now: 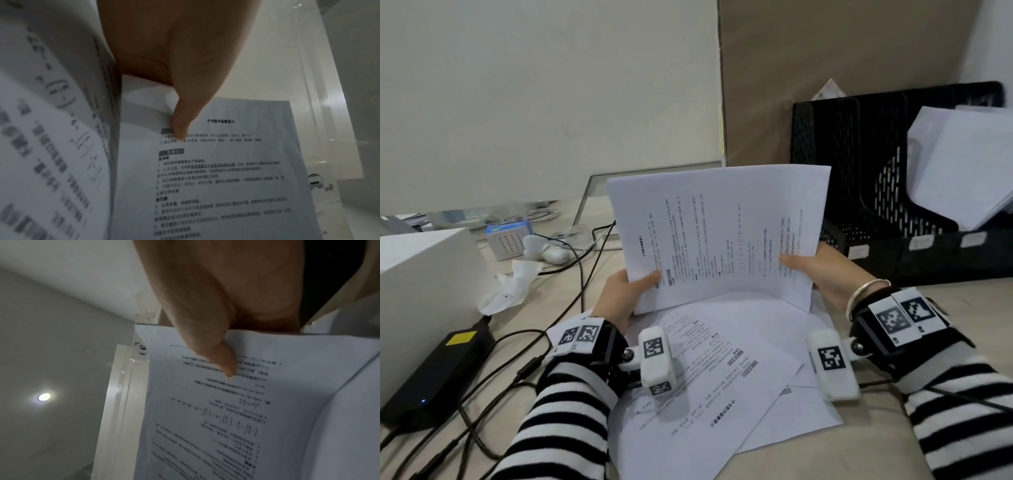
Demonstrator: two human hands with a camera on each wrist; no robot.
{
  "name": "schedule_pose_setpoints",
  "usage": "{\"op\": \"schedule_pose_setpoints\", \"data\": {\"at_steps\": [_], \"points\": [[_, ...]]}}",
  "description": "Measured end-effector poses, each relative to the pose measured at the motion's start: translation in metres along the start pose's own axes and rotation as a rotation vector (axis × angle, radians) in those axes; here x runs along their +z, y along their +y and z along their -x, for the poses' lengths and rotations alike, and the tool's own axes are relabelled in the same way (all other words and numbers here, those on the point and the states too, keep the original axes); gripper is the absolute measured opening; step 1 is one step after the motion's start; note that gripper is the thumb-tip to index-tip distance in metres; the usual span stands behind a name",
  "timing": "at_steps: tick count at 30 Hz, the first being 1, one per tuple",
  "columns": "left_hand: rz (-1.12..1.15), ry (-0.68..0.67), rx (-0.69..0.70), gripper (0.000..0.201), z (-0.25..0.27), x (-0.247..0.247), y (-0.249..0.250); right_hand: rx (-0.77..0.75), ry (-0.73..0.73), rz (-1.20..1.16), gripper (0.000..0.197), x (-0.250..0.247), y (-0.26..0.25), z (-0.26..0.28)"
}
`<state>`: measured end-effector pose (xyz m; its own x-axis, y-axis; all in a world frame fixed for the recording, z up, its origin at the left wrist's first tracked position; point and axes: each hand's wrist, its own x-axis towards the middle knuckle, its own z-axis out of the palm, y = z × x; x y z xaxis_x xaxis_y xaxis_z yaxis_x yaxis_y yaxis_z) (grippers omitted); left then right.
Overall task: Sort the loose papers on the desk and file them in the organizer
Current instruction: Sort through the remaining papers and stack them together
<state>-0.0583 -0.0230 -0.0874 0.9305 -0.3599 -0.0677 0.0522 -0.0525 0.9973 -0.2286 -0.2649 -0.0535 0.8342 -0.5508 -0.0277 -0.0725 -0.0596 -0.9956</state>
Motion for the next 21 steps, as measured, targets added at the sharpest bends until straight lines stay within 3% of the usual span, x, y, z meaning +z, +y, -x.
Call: {"op": "schedule_pose_setpoints", "data": {"at_steps": [5,10,13,18,21], "points": [[-0.009,0.109,0.142,0.033,-0.001,-0.01,0.006,0.032,-0.037,-0.062,0.035,-0.004,-0.003,0.001],[0.381,0.099,0.12,0.032,-0.002,-0.014,0.01,0.069,-0.104,-0.191,0.03,0.0,-0.011,0.007],[0.468,-0.067,0.006,0.023,0.005,-0.003,0.023,0.057,-0.088,-0.362,0.033,0.009,-0.011,0.007],[0.28,-0.473,-0.089,0.048,0.031,0.037,0.033,0.002,-0.191,-0.412,0.031,0.028,-0.009,0.014],[0.299,-0.524,-0.053,0.049,0.038,0.052,0.026,0.016,-0.266,-0.372,0.026,0.037,-0.004,0.017]]}}
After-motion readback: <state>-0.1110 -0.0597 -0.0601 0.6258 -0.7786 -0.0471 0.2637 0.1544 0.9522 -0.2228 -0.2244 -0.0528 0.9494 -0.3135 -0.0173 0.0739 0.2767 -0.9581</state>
